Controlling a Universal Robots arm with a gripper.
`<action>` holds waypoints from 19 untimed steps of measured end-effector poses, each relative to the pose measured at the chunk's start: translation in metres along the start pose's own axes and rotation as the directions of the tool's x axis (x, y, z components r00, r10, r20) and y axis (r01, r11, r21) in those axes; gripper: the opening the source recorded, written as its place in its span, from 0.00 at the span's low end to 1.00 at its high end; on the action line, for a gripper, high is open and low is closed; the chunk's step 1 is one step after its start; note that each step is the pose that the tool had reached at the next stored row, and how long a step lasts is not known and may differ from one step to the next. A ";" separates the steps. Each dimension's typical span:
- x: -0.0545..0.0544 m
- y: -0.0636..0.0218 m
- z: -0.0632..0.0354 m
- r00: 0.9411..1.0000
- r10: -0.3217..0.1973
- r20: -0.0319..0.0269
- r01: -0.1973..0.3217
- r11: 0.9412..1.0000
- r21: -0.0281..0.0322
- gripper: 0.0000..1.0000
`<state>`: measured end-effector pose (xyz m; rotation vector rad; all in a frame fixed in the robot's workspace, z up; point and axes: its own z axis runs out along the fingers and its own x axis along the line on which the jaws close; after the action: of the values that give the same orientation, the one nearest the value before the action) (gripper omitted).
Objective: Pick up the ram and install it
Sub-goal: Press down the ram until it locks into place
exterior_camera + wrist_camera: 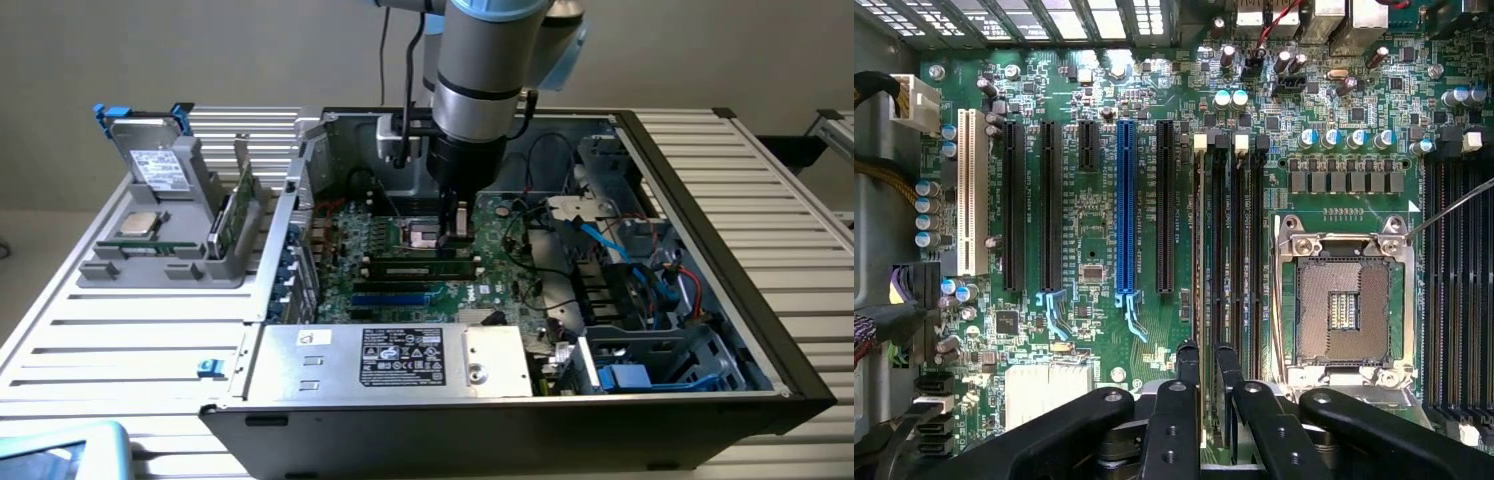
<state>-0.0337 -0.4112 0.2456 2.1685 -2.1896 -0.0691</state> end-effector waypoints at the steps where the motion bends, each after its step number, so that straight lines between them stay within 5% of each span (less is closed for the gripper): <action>1: 0.000 0.0000 0.0000 1.000 0.000 0.000 0.000 1.000 0.000 0.21; 5: 0.000 0.0000 0.0000 1.000 0.000 0.000 0.000 1.000 0.000 0.11; 11: 0.000 0.0000 0.0000 1.000 0.000 0.000 0.000 1.000 0.000 0.11; 14: 0.000 -0.0003 0.0002 1.000 0.000 0.000 0.000 1.000 0.008 0.11; 19: 0.000 -0.0003 0.0013 1.000 0.000 0.000 0.000 0.999 0.033 0.11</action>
<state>-0.0335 -0.4113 0.2443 2.1853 -2.2070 -0.0329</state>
